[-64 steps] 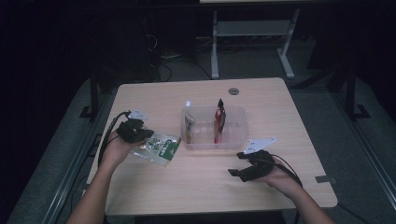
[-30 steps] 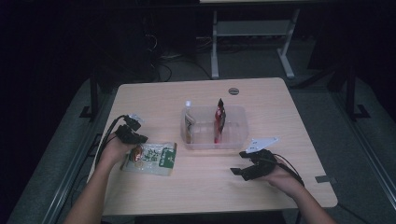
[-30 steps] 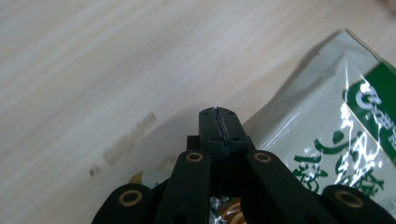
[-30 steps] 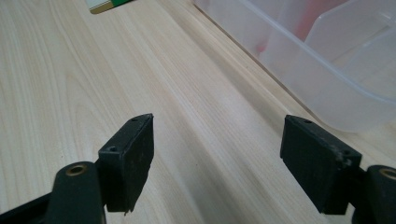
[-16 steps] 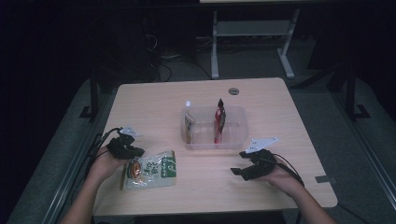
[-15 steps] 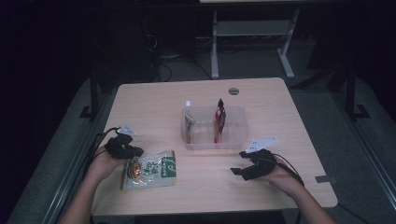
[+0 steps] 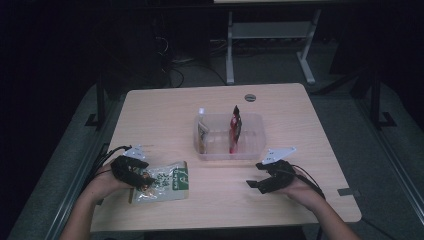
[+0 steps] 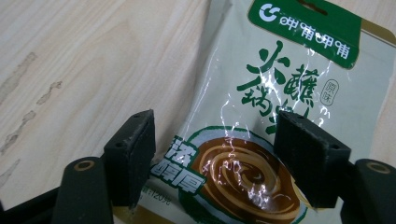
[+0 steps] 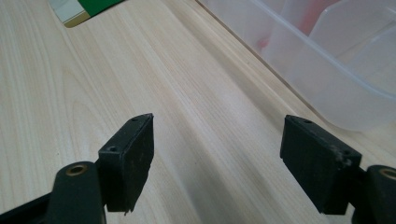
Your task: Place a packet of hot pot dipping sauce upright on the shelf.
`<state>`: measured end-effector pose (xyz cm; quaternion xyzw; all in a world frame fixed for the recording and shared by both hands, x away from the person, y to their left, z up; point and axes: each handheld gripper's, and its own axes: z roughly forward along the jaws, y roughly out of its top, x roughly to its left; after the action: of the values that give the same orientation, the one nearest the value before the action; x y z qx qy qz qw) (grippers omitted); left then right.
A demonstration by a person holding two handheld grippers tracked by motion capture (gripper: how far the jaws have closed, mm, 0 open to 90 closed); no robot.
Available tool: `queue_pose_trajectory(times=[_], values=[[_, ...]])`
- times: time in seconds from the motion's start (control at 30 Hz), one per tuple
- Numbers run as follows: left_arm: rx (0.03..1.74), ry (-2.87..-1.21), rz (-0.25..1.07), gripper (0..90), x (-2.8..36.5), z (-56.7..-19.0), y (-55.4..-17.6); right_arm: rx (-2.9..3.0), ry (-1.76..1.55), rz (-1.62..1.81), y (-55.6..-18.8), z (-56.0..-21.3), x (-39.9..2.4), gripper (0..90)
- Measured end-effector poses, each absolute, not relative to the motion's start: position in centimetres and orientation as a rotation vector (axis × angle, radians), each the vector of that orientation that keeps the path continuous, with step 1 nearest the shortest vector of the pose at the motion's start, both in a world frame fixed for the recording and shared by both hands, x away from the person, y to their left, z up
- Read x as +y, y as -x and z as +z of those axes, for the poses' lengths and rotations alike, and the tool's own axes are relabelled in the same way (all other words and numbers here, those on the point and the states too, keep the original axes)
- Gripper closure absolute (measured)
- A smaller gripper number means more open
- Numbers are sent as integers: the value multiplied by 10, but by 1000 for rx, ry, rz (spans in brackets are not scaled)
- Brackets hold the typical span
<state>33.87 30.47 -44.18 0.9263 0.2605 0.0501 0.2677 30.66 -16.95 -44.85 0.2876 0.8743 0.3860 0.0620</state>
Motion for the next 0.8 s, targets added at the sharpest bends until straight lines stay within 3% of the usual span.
queue_pose_trajectory(times=[0.27,0.43,0.8], values=[[700,-2501,125,279,304,-446,-339,2640,-869,1165,-307,-448,-170,255],[692,-2499,90,320,304,-448,-340,2641,-864,1164,-307,-448,-170,255],[679,-2505,59,513,301,-446,-337,2639,-865,1162,-307,-448,-169,256]])
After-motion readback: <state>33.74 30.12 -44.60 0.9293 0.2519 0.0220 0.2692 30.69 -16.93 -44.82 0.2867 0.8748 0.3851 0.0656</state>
